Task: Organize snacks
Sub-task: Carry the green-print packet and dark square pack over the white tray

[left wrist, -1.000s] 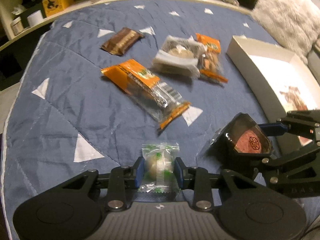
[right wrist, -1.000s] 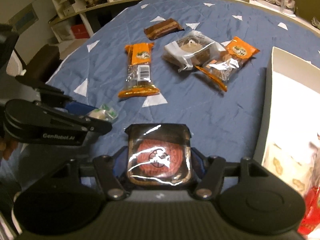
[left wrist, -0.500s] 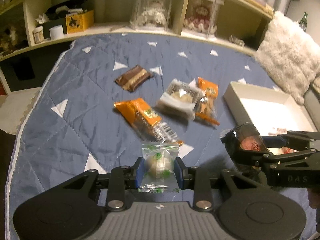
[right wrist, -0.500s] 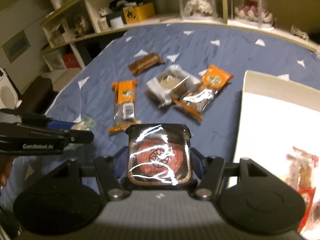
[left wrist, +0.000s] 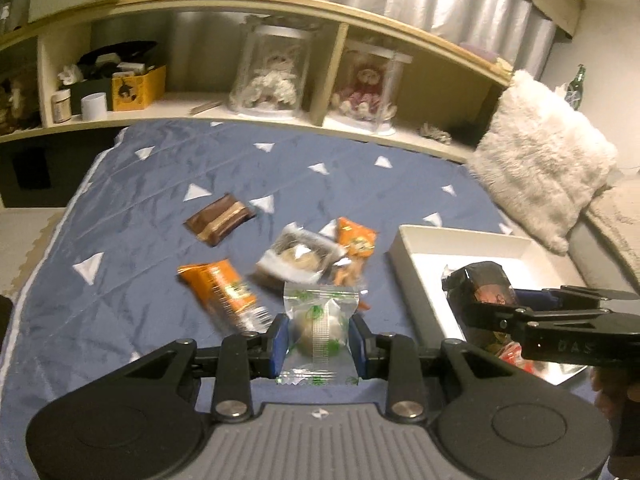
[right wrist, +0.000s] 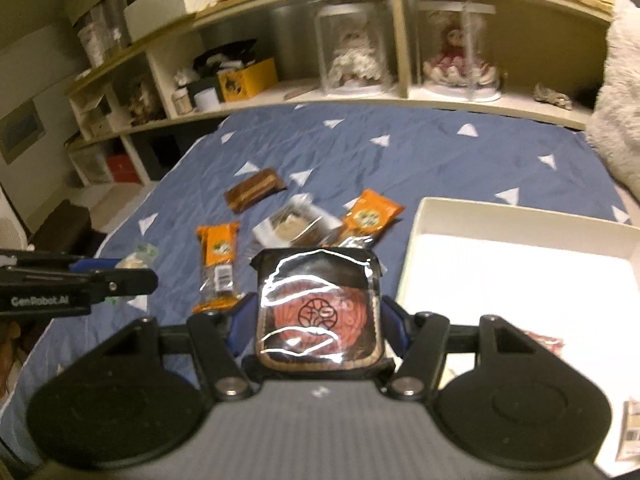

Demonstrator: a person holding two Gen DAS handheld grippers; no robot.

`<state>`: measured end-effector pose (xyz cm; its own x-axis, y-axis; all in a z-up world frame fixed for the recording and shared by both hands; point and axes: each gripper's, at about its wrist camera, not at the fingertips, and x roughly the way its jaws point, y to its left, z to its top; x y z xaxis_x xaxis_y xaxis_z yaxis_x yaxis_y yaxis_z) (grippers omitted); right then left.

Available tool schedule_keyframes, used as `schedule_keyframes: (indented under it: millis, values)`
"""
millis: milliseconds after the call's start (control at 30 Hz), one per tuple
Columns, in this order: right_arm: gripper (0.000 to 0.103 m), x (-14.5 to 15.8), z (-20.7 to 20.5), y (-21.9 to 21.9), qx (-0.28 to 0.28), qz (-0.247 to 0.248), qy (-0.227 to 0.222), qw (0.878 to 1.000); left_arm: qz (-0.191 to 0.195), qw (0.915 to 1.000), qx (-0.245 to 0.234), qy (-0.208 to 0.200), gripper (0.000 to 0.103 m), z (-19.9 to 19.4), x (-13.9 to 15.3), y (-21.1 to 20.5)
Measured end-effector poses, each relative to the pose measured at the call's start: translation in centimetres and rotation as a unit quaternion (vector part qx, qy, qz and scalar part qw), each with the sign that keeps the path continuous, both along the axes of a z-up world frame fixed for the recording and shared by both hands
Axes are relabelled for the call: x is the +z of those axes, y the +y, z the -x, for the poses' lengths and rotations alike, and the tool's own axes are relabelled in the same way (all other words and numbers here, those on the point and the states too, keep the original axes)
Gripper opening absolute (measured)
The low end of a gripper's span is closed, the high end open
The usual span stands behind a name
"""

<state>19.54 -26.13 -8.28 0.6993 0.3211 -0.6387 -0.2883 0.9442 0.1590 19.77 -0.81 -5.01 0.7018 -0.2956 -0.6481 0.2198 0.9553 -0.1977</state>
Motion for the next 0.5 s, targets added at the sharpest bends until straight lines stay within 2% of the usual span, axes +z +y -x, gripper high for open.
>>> schedule_keyframes:
  millis: [167,500]
  values:
    - [0.069,1.0,0.4,-2.5,-0.024,-0.001,-0.013,1.0,0.015,0.9997,-0.016,-0.003,0.035,-0.3,0.6,-2.3]
    - [0.069,1.8,1.2,-7.9,-0.068,0.011,-0.02,0.997,0.015,0.9985,-0.053,-0.007,0.035,-1.7,1.1,-8.3]
